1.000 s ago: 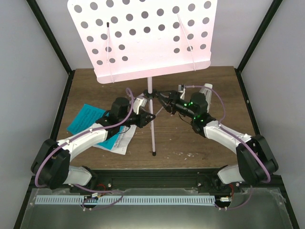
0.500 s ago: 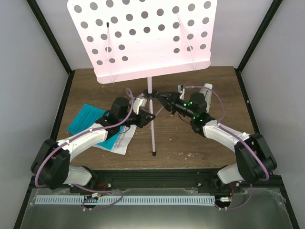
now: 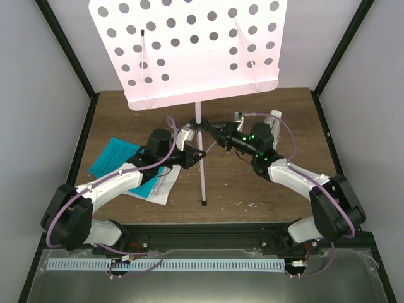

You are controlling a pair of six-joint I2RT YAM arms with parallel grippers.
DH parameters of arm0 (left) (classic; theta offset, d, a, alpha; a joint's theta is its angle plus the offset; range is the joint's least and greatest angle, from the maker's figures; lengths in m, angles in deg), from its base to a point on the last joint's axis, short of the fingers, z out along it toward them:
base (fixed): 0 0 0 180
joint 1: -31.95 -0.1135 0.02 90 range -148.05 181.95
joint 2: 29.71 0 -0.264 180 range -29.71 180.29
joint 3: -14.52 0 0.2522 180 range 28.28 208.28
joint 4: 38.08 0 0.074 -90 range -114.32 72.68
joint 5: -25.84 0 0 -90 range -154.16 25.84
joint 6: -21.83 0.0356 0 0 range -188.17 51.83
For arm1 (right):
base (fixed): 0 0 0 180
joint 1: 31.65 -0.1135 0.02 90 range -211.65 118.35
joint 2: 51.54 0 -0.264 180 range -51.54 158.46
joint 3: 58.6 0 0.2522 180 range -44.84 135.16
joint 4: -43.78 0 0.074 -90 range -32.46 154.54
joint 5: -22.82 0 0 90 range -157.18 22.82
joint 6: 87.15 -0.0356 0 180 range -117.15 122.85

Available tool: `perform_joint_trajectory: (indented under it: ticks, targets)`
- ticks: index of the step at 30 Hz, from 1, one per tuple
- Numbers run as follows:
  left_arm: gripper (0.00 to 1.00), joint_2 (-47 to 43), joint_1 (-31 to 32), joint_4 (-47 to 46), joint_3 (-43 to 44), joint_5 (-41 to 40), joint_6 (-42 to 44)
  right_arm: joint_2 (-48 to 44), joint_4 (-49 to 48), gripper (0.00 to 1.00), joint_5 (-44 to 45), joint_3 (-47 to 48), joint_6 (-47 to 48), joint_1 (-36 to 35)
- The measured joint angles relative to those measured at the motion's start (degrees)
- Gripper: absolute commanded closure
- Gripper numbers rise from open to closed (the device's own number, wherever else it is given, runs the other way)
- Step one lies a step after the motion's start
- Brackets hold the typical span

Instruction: Pack up the instrument practice props

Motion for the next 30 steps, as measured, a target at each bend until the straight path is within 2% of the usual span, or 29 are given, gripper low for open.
perform_joint_trajectory:
  ticks: [8, 12, 16, 24, 30]
  targets:
    - [0.99, 0.0, 0.0, 0.0, 0.0, -0.1, 0.0, 0.9, -1.0, 0.99, -1.1, 0.0, 0.8, 0.0]
    - [0.99, 0.0, 0.0, 0.0, 0.0, -0.3, 0.0, 0.9, -1.1, 0.99, -1.1, 0.0, 3.2, -0.1]
    - [0.99, -0.2, 0.0, 0.3, 0.0, -0.5, 0.0, 0.8, -2.3, 0.99, 0.0, -0.7, 9.6, -0.6]
    - [0.99, -0.4, 0.1, 0.7, 0.0, -0.5, 0.0, -2.7, 0.9, 0.99, 10.9, -2.1, 38.6, -4.1]
    - [0.99, -0.4, 0.4, 0.8, 0.0, -0.1, 0.1, -4.0, -0.9, 0.99, 13.6, -4.0, 62.2, -5.1]
